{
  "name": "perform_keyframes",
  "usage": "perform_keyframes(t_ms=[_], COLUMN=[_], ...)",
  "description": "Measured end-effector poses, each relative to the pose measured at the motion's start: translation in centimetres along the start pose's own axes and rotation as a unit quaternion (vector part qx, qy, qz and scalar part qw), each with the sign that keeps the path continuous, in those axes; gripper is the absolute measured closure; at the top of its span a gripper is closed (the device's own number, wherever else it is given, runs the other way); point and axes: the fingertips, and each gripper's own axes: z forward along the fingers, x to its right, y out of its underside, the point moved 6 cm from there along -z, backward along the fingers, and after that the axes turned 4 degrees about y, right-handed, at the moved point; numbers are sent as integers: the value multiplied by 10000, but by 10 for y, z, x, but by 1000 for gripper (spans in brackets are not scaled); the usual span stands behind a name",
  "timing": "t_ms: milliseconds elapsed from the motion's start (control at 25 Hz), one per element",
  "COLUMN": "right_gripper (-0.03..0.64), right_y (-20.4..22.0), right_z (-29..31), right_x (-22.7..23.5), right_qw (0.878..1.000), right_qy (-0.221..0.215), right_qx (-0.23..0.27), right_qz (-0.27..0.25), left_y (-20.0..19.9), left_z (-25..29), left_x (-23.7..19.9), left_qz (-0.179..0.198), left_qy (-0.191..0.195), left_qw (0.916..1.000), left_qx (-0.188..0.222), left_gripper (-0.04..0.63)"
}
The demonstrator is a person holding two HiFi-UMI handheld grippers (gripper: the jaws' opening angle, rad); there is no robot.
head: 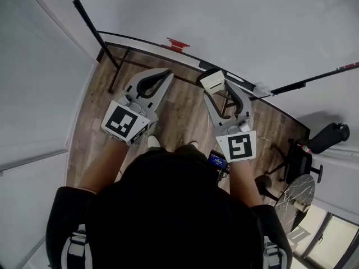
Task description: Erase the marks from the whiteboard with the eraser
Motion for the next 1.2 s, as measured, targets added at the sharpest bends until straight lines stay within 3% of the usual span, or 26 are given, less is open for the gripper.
perform_keyframes(t_ms=[280,520,720,960,1200], right_gripper=[394,394,396,396,396], right_y=[8,23,9,-21,-76], right_z=[15,36,43,57,70], right_x=[35,75,142,211,258], right_qw=[9996,9978,9919,9698,9315], right_qy=[277,-118,352,881,1625], right_qx=[-14,-344,-348,-642,-954], right_qz=[-18,-549,-1167,-2184,-3110], left_y=[1,-11,-33,-64,-95], left_z=[41,97,146,207,243], left_x=[-17,-29,-36,-49,-65], left_qz=[-57,112,186,371,484], left_qy=[258,253,130,10,329], left_qw=[9996,9996,9997,9992,9976], left_qx=[44,22,42,160,359], left_gripper=[589,589,589,589,589])
